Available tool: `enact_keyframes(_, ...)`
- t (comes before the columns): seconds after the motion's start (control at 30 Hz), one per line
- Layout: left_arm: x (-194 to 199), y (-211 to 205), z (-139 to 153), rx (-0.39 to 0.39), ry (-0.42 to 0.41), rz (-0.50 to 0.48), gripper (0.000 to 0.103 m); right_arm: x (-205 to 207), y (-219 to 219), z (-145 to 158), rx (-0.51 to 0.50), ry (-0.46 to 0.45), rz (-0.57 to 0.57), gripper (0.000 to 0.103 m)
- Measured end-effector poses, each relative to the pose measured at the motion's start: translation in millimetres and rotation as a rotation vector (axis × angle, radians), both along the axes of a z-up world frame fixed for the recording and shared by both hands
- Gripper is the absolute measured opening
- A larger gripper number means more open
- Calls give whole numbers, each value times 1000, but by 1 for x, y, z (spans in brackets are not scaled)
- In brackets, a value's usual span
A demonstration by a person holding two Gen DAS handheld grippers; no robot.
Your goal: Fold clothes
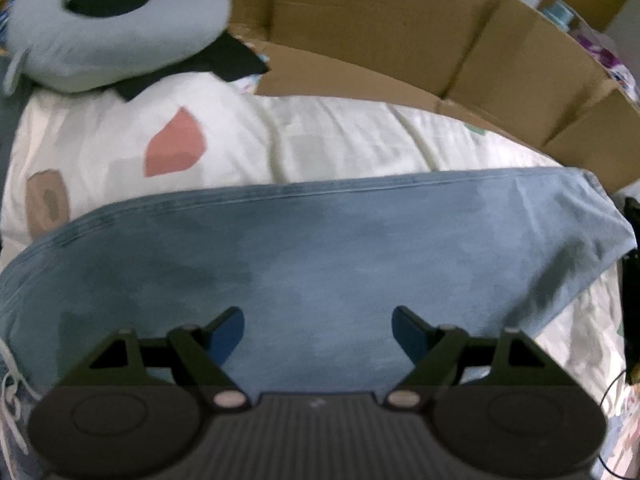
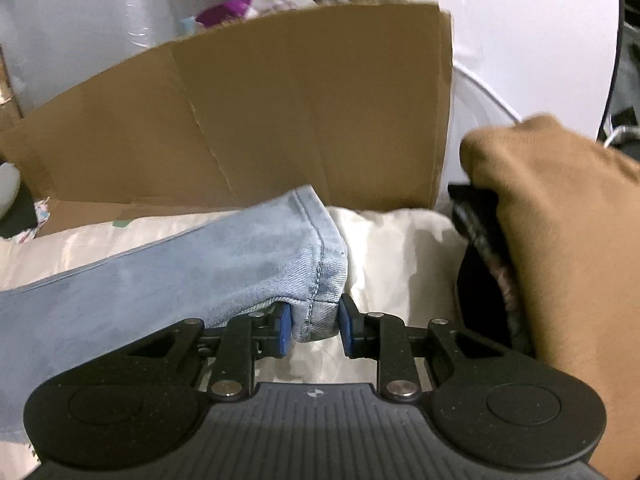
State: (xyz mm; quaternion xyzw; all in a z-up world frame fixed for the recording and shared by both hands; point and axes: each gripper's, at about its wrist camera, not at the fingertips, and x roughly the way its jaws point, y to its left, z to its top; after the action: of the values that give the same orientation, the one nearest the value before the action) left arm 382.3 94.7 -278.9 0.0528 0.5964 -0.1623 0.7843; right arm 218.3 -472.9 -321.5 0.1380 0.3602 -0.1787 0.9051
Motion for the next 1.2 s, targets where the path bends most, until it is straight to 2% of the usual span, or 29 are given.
enact_keyframes(0.2,-2,-13,3,-14,-16,-39,83,-8,-1,24,6,15,28,24)
enact_keyframes(0.3,-4,-13,5,-10,-22,-46,83,-8,-11,30,52,37,33,26)
enact_keyframes(0.5,-10,-4,6,13,-22,-30,83,-19,-29,26,77,32,-139,31)
enact_keyframes(0.77,-8,7,12,9,-39,0,83,-27,-23,-1,194,51,-151,31)
enact_keyframes(0.93,-8,6,12,3,-38,-6,83,-16,-18,-2,158,33,-128,31)
enact_keyframes(1.13,-5,12,6,22,-27,4,83,23,-19,-4,107,13,-44,32)
enact_keyframes(1.2,-4,17,3,34,-22,15,83,39,-21,-10,98,24,-16,38)
